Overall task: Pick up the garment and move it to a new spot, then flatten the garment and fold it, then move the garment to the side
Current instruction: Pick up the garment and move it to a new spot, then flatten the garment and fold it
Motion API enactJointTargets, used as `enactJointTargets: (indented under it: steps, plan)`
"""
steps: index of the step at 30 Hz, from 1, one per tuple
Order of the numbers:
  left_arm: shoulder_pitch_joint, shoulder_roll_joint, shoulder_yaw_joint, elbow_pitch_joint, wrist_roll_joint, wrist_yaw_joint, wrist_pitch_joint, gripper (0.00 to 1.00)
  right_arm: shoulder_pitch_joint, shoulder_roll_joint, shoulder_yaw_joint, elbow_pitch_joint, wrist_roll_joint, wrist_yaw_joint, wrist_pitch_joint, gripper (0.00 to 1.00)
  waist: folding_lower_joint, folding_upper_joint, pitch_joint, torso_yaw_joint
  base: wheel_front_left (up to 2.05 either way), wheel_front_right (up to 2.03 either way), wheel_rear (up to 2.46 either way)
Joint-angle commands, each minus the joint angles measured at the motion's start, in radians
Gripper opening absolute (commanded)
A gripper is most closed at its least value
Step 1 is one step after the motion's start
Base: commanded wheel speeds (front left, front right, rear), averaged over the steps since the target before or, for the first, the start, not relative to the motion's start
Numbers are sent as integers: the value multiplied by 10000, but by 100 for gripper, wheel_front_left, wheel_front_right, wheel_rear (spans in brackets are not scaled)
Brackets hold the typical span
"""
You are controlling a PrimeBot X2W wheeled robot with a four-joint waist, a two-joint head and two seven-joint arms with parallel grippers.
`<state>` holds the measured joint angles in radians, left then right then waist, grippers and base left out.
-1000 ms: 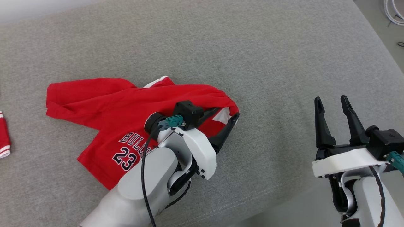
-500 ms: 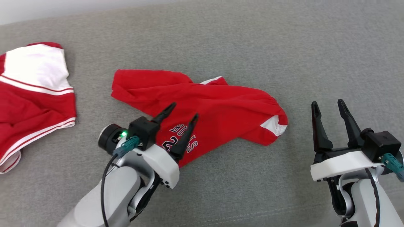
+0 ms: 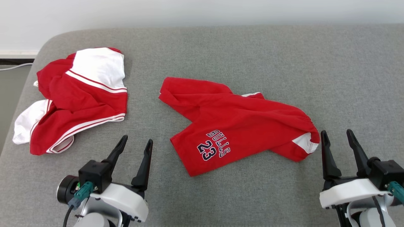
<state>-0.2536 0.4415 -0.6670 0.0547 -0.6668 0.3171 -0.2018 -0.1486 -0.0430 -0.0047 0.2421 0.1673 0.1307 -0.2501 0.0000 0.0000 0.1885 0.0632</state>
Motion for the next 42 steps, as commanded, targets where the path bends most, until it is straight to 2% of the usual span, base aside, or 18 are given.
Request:
enactJointTargets:
  steps: [1,18,29,36,42]
  plan:
    - [105,360,462,-411,-101,161,-120,100,181,-72,143,-314,-71,0,-117,100,0,0,-302,255,0,0,0]
    - [1982,625,493,-790,-484,793,-216,100,2013,-72,-20,-615,531,0,-117,100,0,0,-1382,349,0,0,0]
    - [2120,747,435,-826,-542,839,-91,100,2237,-72,92,-535,692,0,-117,100,0,0,-1556,253,0,0,0]
    - [1941,696,165,-827,-431,618,-35,100,2119,-72,67,-483,680,0,-117,100,0,0,-1423,282,0,0,0]
    - [1469,366,-612,-455,-130,-35,145,100,1894,-72,104,-370,641,0,-117,100,0,0,-1163,245,0,0,0]
